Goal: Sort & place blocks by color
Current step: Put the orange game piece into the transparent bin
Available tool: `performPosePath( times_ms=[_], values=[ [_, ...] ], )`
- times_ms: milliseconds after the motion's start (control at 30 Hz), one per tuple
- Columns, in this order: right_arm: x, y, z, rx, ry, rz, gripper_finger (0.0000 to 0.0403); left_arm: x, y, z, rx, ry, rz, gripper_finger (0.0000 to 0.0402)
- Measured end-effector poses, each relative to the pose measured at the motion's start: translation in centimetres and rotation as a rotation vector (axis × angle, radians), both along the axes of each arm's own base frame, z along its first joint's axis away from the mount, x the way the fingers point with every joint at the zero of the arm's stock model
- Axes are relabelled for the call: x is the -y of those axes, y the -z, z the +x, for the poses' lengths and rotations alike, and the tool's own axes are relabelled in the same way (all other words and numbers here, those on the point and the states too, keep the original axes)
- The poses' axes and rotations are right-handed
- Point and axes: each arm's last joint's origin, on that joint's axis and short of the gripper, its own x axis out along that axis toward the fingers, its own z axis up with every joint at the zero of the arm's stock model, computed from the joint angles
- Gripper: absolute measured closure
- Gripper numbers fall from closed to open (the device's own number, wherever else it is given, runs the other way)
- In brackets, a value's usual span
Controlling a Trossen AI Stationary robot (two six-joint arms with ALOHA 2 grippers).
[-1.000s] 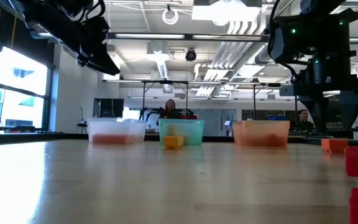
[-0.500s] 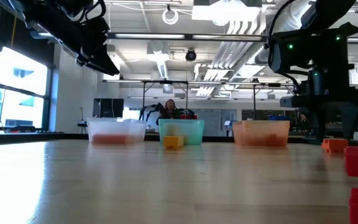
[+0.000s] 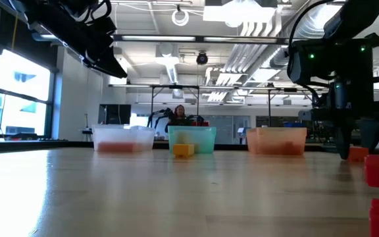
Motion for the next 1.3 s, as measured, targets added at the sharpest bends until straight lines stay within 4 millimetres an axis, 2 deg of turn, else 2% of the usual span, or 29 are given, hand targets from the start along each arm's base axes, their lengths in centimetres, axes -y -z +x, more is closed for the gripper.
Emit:
performPosePath(
  times_ms=[133,300,400,900,1067,1300],
  values=[
    [0.0,-0.1,0.0,-0.001,-0.01,-0.006,0.0295,0.0,0.0,0.0,0.0,0.0,-0.001,0.02],
    [0.0,-0.2,0.2,-0.001,-0.056,0.0,0.0296,0.0,0.0,0.0,0.002,-0.002,-0.002,0.02],
    [0.1,-0.7,1.0,0.051,-0.096,0.003,0.0296,0.0,0.0,0.0,0.018,-0.024,-0.017,0.02],
    [0.7,-5.2,7.5,0.584,-0.272,-0.162,0.0296,0.2,0.0,0.2,0.201,-0.08,-0.231,0.02],
    [0.8,-7.3,9.2,0.749,-0.313,-0.241,0.0296,0.4,0.0,0.3,0.252,-0.034,-0.327,0.02],
    [1.0,-10.8,11.2,0.999,-0.313,-0.348,0.0296,0.9,-0.1,0.6,0.265,0.149,-0.395,0.02]
  ],
)
